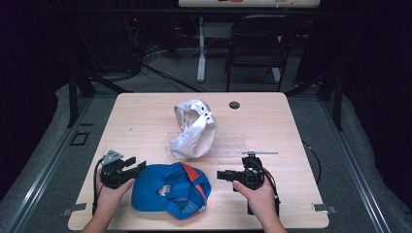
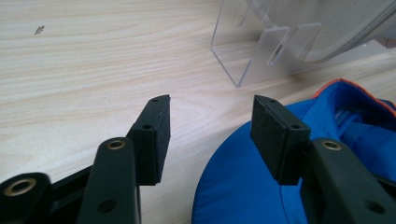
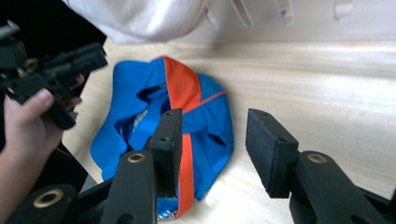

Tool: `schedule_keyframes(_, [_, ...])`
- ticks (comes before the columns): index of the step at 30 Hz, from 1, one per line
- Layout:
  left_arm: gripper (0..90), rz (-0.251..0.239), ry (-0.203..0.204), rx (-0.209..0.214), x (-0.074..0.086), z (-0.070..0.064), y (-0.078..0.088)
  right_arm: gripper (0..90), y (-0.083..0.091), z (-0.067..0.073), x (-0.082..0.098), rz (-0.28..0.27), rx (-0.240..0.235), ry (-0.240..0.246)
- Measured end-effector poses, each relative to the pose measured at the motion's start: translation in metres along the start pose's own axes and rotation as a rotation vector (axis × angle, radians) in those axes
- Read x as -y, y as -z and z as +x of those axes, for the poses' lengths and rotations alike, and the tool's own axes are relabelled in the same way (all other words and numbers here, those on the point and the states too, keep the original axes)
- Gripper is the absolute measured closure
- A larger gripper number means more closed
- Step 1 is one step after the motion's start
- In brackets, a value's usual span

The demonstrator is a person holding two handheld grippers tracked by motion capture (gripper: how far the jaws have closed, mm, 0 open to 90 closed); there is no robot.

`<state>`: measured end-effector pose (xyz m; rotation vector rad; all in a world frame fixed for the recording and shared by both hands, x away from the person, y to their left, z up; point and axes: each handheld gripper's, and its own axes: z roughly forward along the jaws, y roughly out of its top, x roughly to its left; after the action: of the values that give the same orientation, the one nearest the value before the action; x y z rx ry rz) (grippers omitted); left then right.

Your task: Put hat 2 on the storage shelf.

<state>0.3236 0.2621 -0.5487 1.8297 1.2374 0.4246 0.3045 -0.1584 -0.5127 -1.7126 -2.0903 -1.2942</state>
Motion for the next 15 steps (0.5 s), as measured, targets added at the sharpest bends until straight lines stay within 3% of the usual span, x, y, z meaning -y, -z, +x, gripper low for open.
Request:
schedule_keyframes(5, [47.1,0.007,-0.003,-0.008,0.001,-0.001,0.000,56.9,-0.010,-0.003,0.009,0.050,0.007,0.011])
schedule_keyframes(15, [47.2,0.006,-0.020,-0.033,0.003,-0.005,0.006,57.0,-0.018,-0.003,0.028,0.106,-0.042,0.021])
